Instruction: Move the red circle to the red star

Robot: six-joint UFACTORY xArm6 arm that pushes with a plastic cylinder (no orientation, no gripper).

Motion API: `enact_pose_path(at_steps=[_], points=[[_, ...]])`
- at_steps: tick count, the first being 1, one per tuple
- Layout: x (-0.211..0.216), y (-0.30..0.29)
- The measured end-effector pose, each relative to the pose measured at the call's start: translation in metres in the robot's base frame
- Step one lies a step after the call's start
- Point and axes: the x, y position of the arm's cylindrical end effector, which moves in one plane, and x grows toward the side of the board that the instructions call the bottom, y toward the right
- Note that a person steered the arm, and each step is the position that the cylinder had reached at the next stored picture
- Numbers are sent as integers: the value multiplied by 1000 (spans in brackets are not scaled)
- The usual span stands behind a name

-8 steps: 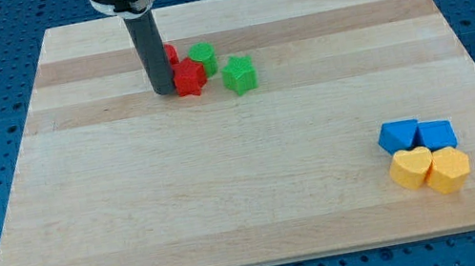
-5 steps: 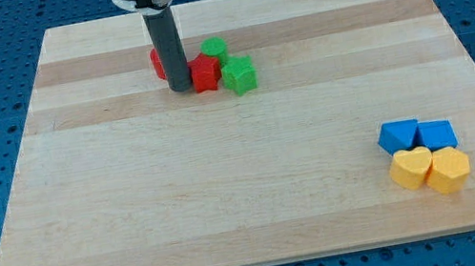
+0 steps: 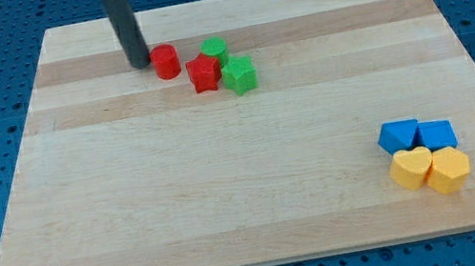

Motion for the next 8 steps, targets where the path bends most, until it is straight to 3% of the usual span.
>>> enact_pose_path(at_steps=[8], points=[[23, 29]])
